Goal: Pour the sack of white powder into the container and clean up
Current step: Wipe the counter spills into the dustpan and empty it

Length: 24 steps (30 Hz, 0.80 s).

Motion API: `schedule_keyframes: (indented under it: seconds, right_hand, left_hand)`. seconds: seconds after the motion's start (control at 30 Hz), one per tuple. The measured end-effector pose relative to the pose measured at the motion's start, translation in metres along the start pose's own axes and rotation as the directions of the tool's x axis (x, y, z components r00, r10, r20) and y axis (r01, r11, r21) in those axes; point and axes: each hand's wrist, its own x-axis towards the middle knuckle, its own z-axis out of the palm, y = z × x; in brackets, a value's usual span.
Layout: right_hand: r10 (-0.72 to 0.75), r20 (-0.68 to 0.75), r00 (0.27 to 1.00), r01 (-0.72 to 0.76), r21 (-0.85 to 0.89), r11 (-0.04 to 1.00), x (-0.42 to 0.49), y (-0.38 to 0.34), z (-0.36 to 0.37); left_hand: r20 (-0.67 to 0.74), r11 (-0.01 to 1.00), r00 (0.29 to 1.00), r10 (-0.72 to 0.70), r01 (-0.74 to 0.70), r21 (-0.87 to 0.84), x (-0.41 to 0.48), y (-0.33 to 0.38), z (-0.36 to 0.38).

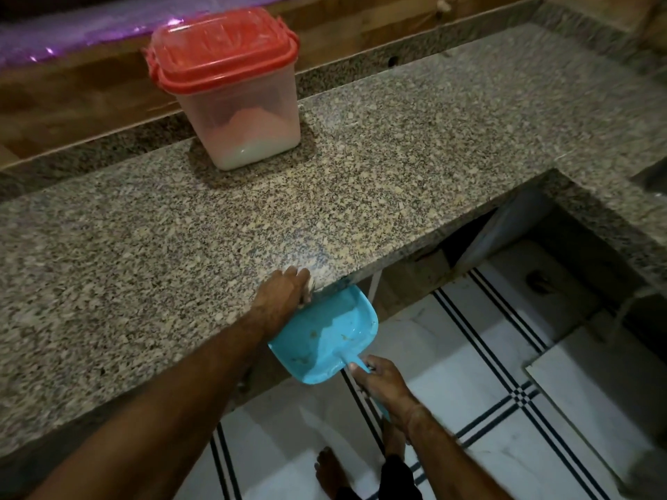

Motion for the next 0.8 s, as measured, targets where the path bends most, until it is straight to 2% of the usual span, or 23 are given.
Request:
schedule_keyframes:
  seconds: [0.07, 0.17, 0.2, 0.23, 0.3, 0.33, 0.4, 0.5, 0.57, 0.7, 0.8]
  right_hand:
    - [-0.007, -0.013, 1.000, 0.007, 0.016, 1.000, 0.000, 0.000, 0.000]
    - [-0.009, -0.019, 1.000, 0.009, 0.018, 1.000, 0.002, 0.000, 0.001]
    - [-0.013, -0.016, 1.000, 0.014, 0.016, 1.000, 0.002, 0.000, 0.003]
    - [-0.021, -0.008, 1.000, 0.021, 0.017, 1.000, 0.003, -0.001, 0.004]
    - [-0.031, 0.002, 1.000, 0.031, 0.013, 0.999, 0.003, -0.003, 0.005]
    - [-0.032, 0.004, 0.999, 0.032, 0.004, 0.999, 0.004, -0.004, 0.005]
    - [-0.033, 0.011, 0.999, 0.033, 0.007, 0.999, 0.003, -0.004, 0.004]
    - [-0.033, 0.000, 0.999, 0.033, 0.014, 0.999, 0.000, -0.002, 0.001]
    - [-0.023, 0.004, 1.000, 0.023, 0.005, 1.000, 0.000, 0.000, -0.001]
    - [0.013, 0.000, 1.000, -0.013, -0.008, 1.000, 0.000, 0.005, -0.004]
    - [0.025, -0.013, 1.000, -0.026, -0.029, 0.999, -0.002, 0.006, -0.002]
  left_hand:
    - [-0.076, 1.000, 0.997, -0.004, 0.001, -0.030, -0.020, 0.004, 0.005]
    - [-0.071, 0.995, 0.997, 0.023, -0.030, -0.096, -0.042, 0.014, 0.013]
    - [-0.103, 0.988, 0.994, 0.035, -0.050, -0.147, -0.046, 0.016, 0.012]
    - [-0.141, 0.962, 0.990, 0.010, -0.048, -0.268, -0.047, 0.015, 0.008]
    - [-0.226, 0.890, 0.971, -0.084, -0.029, -0.455, -0.039, 0.005, -0.001]
    - [-0.255, 0.892, 0.962, -0.102, -0.024, -0.451, -0.032, -0.004, -0.005]
    - [-0.215, 0.885, 0.971, -0.101, -0.010, -0.465, -0.019, -0.018, -0.005]
    - [-0.116, 0.865, 0.993, 0.022, -0.077, -0.496, -0.008, -0.021, 0.011]
    - [-0.123, 0.892, 0.990, 0.065, -0.114, -0.437, -0.001, -0.012, 0.024]
    - [-0.209, 0.927, 0.977, 0.031, -0.107, -0.361, 0.005, -0.009, 0.025]
    - [-0.270, 0.919, 0.963, -0.024, -0.085, -0.385, -0.017, -0.010, 0.023]
